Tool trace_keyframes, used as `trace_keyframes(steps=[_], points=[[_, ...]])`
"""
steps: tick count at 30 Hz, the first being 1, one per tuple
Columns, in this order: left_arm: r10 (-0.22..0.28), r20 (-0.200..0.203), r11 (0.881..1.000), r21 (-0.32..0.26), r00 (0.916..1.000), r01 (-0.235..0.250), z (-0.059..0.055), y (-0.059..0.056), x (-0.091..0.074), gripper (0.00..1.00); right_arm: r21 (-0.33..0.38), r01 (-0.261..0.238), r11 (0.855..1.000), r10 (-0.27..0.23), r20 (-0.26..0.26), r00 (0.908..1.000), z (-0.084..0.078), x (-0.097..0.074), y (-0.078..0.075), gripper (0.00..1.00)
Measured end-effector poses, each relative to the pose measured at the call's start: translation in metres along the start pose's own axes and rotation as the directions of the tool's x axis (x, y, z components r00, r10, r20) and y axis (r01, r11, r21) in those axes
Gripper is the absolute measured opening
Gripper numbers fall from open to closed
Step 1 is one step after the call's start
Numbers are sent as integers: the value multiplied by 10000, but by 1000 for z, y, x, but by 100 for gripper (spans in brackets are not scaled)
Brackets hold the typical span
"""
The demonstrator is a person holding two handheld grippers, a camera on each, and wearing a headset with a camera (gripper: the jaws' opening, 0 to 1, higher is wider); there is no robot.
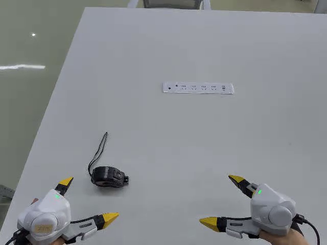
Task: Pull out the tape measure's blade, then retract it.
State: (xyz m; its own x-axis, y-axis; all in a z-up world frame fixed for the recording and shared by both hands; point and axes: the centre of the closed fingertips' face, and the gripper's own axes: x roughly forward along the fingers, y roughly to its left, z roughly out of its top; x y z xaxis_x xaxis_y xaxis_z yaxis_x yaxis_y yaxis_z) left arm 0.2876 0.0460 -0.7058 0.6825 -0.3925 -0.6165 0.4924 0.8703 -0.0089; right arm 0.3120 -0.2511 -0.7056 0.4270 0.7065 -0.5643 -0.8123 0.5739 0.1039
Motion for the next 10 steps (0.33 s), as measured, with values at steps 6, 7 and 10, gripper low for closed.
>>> trace_keyframes(steps=[6, 7, 10], points=[[4, 18, 10000, 65, 10000, -4, 2, 0, 0, 99, -37, -11, 10000, 11, -87, 10000, -3, 0, -1, 94], [-5, 2, 10000, 61, 10000, 5, 1, 0, 0, 99, -51, -17, 10000, 17, -87, 10000, -3, 0, 0, 94], [-4, -6, 9999, 117, 10000, 4, 2, 0, 0, 99, -82, -33, 10000, 32, -100, 9999, -3, -1, 1, 94]])
